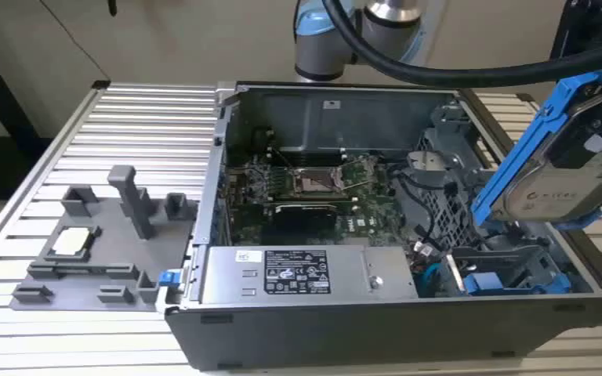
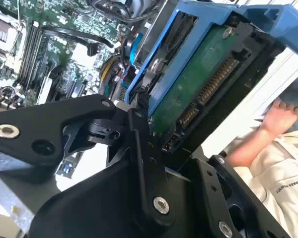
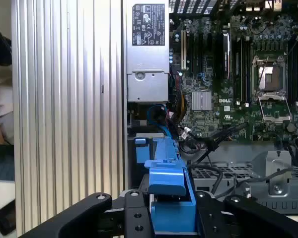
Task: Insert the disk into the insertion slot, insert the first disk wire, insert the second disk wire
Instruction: 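Insert the disk into the insertion slot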
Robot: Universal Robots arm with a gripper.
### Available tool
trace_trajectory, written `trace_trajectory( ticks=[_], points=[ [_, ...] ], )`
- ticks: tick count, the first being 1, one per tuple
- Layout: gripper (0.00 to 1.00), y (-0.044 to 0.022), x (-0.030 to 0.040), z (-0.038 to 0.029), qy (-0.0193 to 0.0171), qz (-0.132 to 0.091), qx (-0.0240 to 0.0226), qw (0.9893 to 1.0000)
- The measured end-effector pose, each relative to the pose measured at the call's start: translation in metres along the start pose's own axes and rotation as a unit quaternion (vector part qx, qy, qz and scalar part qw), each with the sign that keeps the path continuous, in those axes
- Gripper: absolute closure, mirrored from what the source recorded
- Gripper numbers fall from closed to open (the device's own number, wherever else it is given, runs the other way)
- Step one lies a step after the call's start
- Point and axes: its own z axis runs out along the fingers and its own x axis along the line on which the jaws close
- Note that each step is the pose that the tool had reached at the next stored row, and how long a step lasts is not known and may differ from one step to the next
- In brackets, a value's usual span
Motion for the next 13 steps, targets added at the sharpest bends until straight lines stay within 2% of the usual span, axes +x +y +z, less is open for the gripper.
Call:
trace_trajectory(
  ticks=[7,13],
  points=[
    [0.67,0.0000,0.0000,0.0002,0.0000,0.000,0.0001,1.0000],
    [0.67,-0.0001,-0.0002,0.0013,-0.0014,0.000,0.0042,1.0000]
  ],
)
